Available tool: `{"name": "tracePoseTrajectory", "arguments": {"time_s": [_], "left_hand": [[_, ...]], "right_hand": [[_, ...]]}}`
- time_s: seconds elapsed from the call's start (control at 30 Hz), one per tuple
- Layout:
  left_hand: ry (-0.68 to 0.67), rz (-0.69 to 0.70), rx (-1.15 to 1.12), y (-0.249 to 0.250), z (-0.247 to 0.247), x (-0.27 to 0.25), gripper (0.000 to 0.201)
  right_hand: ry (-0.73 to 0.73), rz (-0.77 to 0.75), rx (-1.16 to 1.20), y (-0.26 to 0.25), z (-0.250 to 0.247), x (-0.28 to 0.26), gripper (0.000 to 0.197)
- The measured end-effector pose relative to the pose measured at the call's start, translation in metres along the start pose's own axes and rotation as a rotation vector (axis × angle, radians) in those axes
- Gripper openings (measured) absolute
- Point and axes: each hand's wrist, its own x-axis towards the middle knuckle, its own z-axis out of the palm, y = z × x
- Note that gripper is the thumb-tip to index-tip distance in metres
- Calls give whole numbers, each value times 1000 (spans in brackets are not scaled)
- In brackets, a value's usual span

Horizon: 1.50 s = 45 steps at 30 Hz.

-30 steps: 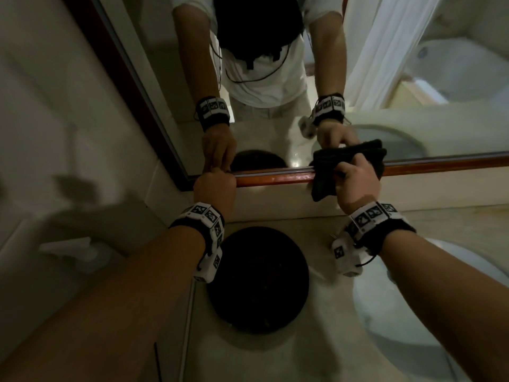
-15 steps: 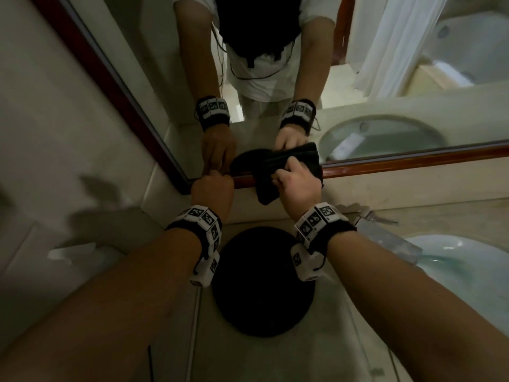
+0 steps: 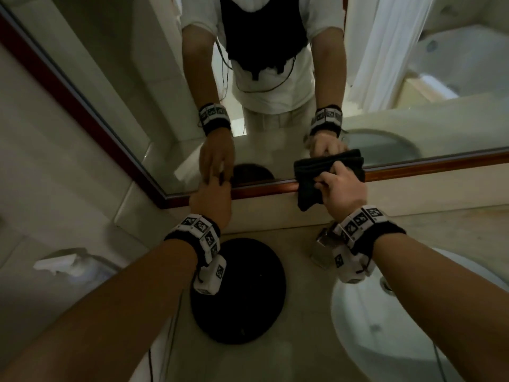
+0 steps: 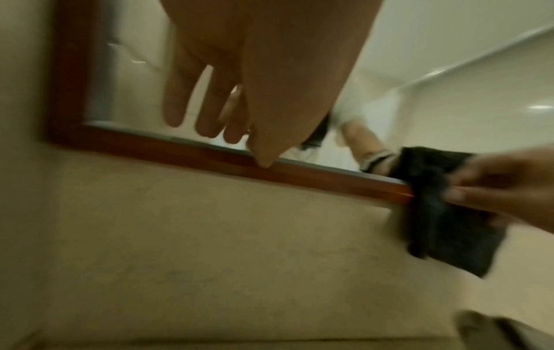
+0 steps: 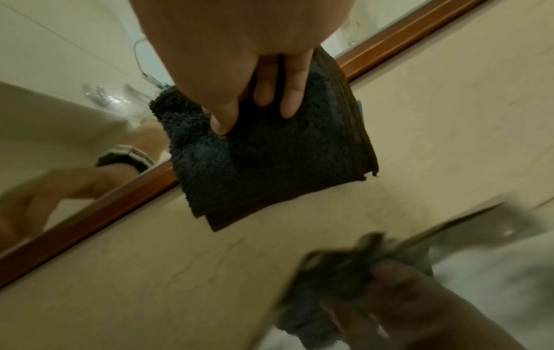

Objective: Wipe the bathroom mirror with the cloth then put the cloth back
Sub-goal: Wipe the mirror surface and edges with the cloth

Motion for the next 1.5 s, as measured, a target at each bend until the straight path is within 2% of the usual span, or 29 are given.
{"name": "tracePoseTrajectory", "arguments": {"time_s": [0.07, 0.1, 0.2, 0.27, 0.37, 0.43, 0.63, 0.8, 0.9, 1.0, 1.07, 1.13, 1.2, 1.27, 1.4, 1.5], "left_hand": [[81, 85, -55, 35, -3, 1, 38], [70, 99, -58, 53, -4, 0, 38], [11, 22, -56, 85, -3, -3, 37], [19, -23, -59, 94, -4, -2, 36], [13, -45, -28, 100, -9, 7, 34], [3, -68, -17, 104, -11, 12, 33], [35, -30, -4, 102, -8, 11, 32], [60, -5, 35, 98, -2, 11, 33], [51, 28, 31, 97, 0, 14, 34], [43, 72, -31, 94, -2, 14, 28], [91, 84, -44, 90, 6, 16, 26], [96, 84, 7, 88, 8, 17, 22], [41, 113, 36, 88, 3, 16, 17], [84, 135, 67, 87, 5, 18, 22], [69, 169, 10, 82, -4, 14, 13], [152, 183, 40, 79, 5, 18, 22]], "right_hand": [[10, 4, -17, 19, -8, -1, 19], [5, 7, -29, 29, -13, -2, 19], [16, 18, -49, 58, -28, 0, 18], [110, 2, -29, 75, -41, 3, 17], [293, -65, 18, 85, -51, 8, 15], [337, -82, 36, 86, -46, 9, 16], [275, -148, -42, 93, -23, -1, 16], [303, -201, -116, 94, -15, -6, 22], [340, -206, -151, 91, -10, -7, 23], [357, -145, -162, 80, -7, -3, 23], [377, -146, -138, 64, 0, 0, 25], [382, -207, -77, 32, 13, 2, 22], [346, -253, -9, -9, 28, 4, 16], [316, -249, -9, -37, 36, 5, 12], [294, -290, -63, -26, 30, 4, 15], [280, -188, -53, 5, 19, 1, 17]]}}
